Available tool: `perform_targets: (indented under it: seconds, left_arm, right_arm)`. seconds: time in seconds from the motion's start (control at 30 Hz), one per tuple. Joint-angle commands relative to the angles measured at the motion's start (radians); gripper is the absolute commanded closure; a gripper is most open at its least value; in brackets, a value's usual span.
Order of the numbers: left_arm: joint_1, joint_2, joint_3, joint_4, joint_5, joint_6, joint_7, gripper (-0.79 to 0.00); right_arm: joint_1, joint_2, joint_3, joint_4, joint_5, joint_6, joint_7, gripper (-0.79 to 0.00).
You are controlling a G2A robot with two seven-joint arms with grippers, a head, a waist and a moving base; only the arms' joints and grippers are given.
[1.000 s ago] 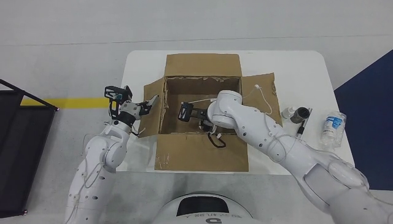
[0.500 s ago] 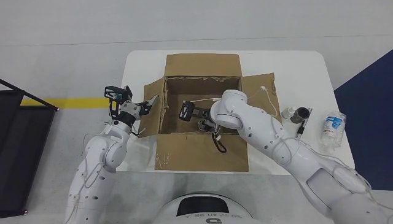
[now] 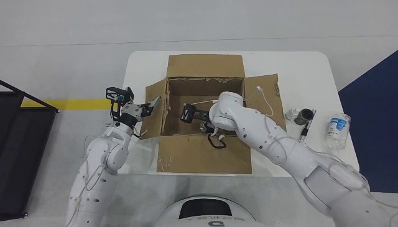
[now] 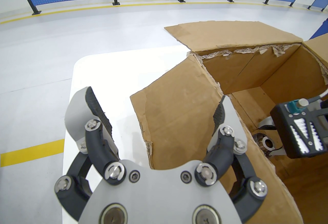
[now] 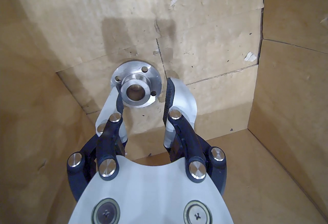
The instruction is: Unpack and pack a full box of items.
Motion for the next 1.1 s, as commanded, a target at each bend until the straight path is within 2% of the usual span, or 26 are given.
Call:
perform_targets:
  seconds: [0.0,0.13,0.27,0.63,1.07]
  left_arm:
    - [0.000,0.000,0.000,0.000,0.000,0.000,0.000,-0.785]
    - [0.000,0.000,0.000,0.000,0.000,0.000,0.000,-0.785]
    - [0.000,0.000,0.000,0.000,0.000,0.000,0.000,-0.785]
    - [0.000,0.000,0.000,0.000,0.000,0.000,0.000,-0.785]
    - [0.000,0.000,0.000,0.000,0.000,0.000,0.000,-0.785]
  right_arm:
    - [0.007,-0.004,0.002,0.012,-0.007,0.018,-0.005,-0.339]
    - [0.015,-0.008,0.022,0.021,-0.016,0.055,-0.026,-0.314]
    - [0.006,-0.002,0.050,0.001,-0.025,0.066,-0.045,-0.240]
    - [-0.016,-0.010,0.049,-0.010,-0.031,0.050,-0.053,-0.274]
    - [0.004,-0.037,0.032,0.068,-0.044,0.055,-0.052,-0.280]
